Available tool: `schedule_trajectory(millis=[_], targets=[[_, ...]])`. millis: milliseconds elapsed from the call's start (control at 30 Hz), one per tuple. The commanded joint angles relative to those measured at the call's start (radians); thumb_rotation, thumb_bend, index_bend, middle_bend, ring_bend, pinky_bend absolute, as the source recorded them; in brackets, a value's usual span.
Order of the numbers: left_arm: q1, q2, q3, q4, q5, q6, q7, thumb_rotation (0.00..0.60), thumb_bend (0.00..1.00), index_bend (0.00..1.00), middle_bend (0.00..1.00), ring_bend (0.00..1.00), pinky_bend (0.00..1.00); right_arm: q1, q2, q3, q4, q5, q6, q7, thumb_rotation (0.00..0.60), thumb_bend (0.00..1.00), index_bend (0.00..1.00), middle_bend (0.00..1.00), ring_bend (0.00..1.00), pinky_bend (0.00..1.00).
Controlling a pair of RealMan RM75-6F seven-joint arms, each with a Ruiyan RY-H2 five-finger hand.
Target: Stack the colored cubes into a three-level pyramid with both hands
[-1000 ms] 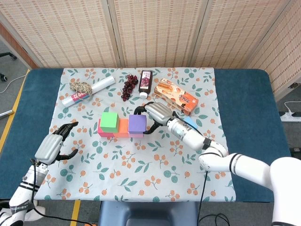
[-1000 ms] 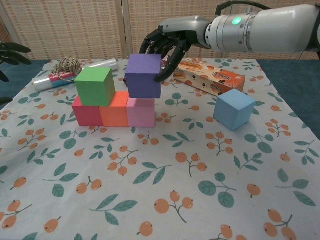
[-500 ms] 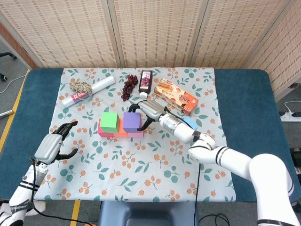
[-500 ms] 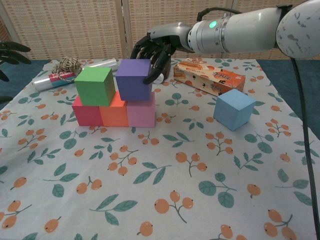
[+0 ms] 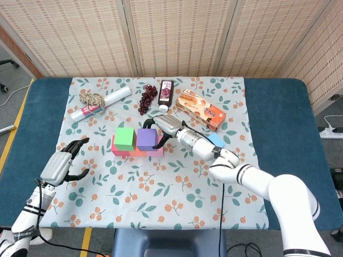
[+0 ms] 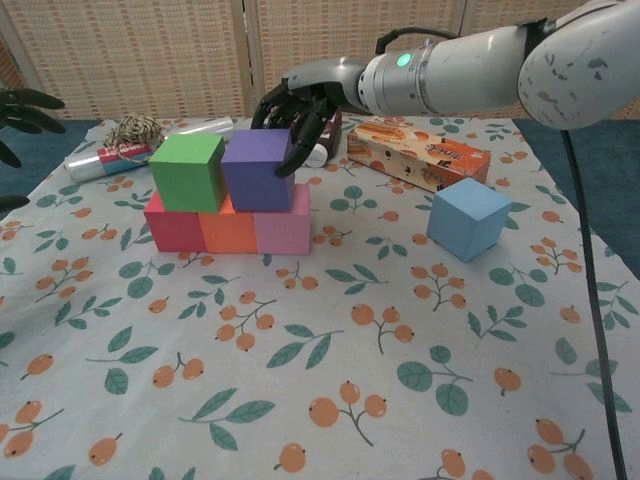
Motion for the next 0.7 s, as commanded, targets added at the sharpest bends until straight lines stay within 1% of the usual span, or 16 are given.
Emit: schedule_trajectory(millis=[33, 167, 300, 367, 467, 700], targets=[[0.0, -0.001, 0.0, 0.001, 0.0, 0.0, -0.001, 0.6, 0.31, 0.08, 0.14, 0.11, 0.28, 0.011, -0.007, -0.015, 0.017, -0.013, 0.002, 0.021, 0.6, 0.11, 0.29, 0.37, 0.15, 0.13], [0.001, -0.002, -0.001, 0.003, 0.001, 0.0, -0.005, 0.6, 0.31, 0.08, 0.14, 0.12, 0.28, 0.022, -0.012, -0.028, 0.036, -0.019, 0.003, 0.043, 0.6, 0.11, 0.22, 0.32, 0.11, 0.1], [0.003, -0.002, -0.001, 0.004, 0.003, 0.002, -0.008, 0.6, 0.31, 0.08, 0.14, 0.11, 0.28, 0.029, -0.012, -0.038, 0.044, -0.024, 0.012, 0.058, 0.6, 0.06, 0.1, 0.25, 0.05, 0.05], [0.005, -0.002, 0.0, 0.004, 0.005, 0.005, -0.008, 0.6, 0.31, 0.08, 0.14, 0.11, 0.28, 0.03, -0.008, -0.044, 0.041, -0.026, 0.018, 0.062, 0.6, 0.04, 0.04, 0.21, 0.03, 0.03], [0.006, -0.002, 0.0, 0.003, 0.008, 0.007, -0.008, 0.6, 0.31, 0.08, 0.14, 0.11, 0.28, 0.031, -0.002, -0.054, 0.033, -0.026, 0.02, 0.059, 0.6, 0.03, 0.01, 0.19, 0.01, 0.02], [0.011, -0.001, 0.003, 0.001, 0.015, 0.013, -0.008, 0.6, 0.31, 0.07, 0.14, 0.11, 0.28, 0.029, -0.004, -0.064, 0.031, -0.013, 0.028, 0.029, 0.6, 0.0, 0.0, 0.16, 0.0, 0.02]])
